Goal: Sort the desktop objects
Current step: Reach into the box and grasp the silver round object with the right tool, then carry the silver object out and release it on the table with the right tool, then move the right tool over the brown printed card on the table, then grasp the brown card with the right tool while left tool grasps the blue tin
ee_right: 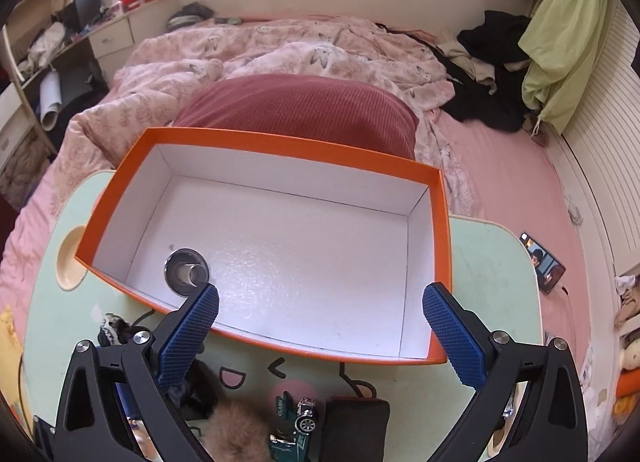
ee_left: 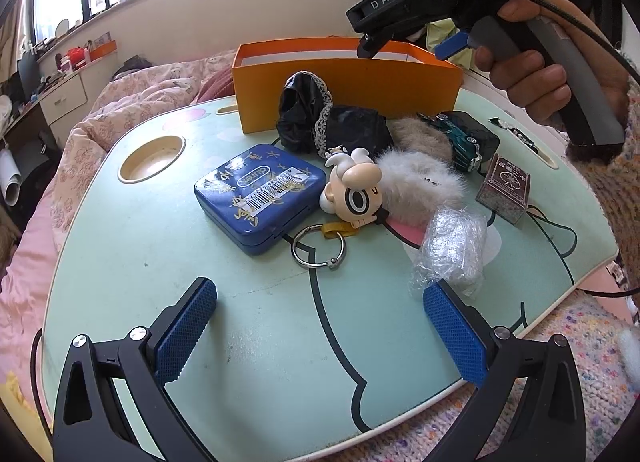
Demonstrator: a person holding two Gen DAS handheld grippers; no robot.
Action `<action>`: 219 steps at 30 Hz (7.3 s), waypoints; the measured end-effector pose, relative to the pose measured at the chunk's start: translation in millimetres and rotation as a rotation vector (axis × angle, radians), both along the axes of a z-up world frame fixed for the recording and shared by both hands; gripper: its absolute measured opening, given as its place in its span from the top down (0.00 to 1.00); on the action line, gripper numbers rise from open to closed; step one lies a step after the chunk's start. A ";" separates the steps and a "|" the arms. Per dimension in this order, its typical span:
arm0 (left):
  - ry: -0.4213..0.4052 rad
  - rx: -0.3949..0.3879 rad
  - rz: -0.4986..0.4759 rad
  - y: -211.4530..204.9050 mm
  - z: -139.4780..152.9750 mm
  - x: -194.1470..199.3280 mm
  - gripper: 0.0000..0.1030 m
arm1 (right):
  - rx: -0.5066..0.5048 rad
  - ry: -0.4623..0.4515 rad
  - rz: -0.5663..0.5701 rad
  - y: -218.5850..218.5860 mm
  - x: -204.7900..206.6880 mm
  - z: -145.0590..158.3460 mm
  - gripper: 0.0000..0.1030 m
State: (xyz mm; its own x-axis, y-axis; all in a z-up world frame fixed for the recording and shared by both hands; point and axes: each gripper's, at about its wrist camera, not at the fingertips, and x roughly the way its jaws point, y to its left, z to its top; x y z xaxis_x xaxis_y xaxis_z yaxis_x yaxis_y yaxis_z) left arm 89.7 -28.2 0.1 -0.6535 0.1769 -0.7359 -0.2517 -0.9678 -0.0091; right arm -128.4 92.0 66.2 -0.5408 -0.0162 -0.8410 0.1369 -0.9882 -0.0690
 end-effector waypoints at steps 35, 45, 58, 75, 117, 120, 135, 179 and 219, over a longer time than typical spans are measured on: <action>0.008 0.010 -0.004 -0.9 0.5 -0.1 0.00 | -0.264 -0.469 0.066 -63.3 -72.8 -27.9 0.72; 0.008 0.010 -0.003 -1.4 0.9 0.8 0.00 | -0.382 -0.205 0.155 -0.2 16.2 55.6 0.72; 0.007 0.009 -0.003 -2.8 0.8 1.9 0.00 | -0.447 -0.184 0.136 13.2 60.6 -7.7 0.68; 0.007 0.008 -0.002 -2.4 1.3 2.1 0.00 | -0.128 0.308 0.219 46.8 219.5 -21.2 0.12; 0.006 0.003 0.001 -3.6 0.8 2.0 0.00 | -0.124 0.272 0.190 70.0 212.6 -79.0 0.00; 0.007 0.003 0.001 -3.5 1.0 2.1 0.00 | -0.126 0.272 0.200 70.1 210.5 -79.3 0.00; 0.006 0.005 0.001 -3.8 1.3 1.9 0.00 | -0.100 0.321 0.253 48.3 195.8 -58.1 0.00; 0.009 0.006 -0.001 -4.0 3.8 5.4 0.00 | -0.135 0.248 0.247 30.6 190.5 -62.8 0.46; -0.050 0.024 -0.260 -43.0 26.9 -52.1 0.36 | -0.248 0.260 0.155 60.0 192.4 -58.3 0.46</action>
State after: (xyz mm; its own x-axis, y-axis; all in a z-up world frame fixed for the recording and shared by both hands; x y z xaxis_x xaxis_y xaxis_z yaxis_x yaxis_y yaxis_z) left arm 37.7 -71.2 27.0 -0.5470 0.3521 -0.7595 -0.4905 -0.8700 -0.0501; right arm 64.0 152.0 7.9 -0.7103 -0.3005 -0.6365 0.2958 -0.9480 0.1175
